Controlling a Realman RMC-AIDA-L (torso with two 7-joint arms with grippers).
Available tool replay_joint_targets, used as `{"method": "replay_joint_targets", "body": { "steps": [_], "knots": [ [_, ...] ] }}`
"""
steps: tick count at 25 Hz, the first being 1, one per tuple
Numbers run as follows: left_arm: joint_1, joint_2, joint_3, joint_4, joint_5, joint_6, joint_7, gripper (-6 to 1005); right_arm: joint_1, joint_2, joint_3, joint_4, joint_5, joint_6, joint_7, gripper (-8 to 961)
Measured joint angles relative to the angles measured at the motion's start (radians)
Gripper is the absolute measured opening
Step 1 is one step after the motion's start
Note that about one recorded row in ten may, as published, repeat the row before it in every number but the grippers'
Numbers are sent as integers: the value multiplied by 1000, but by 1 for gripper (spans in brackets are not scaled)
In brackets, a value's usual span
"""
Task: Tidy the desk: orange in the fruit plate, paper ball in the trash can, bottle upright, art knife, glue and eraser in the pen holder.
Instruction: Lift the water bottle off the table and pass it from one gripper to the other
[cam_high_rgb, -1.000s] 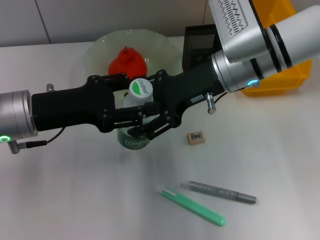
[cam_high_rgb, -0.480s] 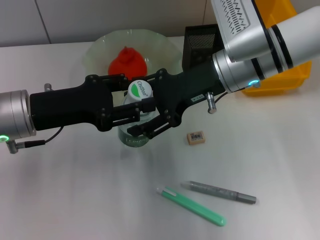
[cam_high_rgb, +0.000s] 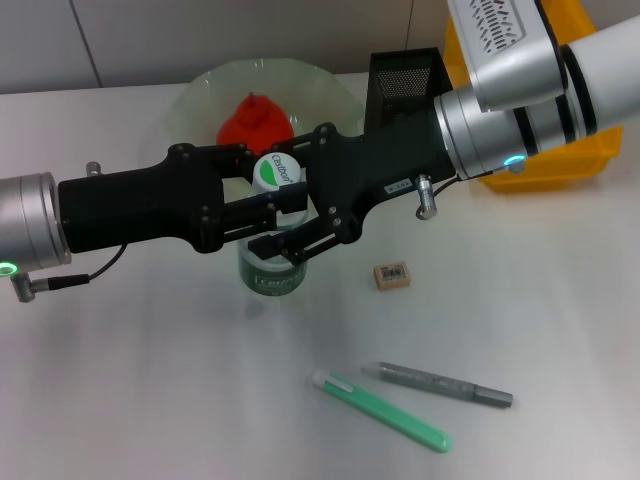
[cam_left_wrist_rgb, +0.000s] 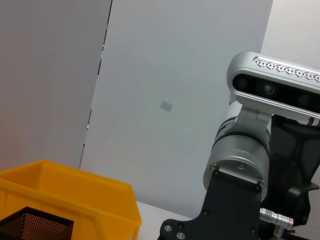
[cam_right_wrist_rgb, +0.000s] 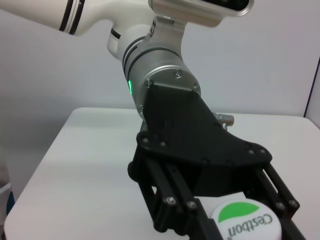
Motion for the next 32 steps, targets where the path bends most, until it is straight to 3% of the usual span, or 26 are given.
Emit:
{"method": "replay_joint_targets", "body": {
  "steps": [32],
  "knots": [
    [-10, 3, 3, 15, 5, -22, -24, 478, -67, 2, -11, -84, 42, -3, 115, 767]
  ]
}}
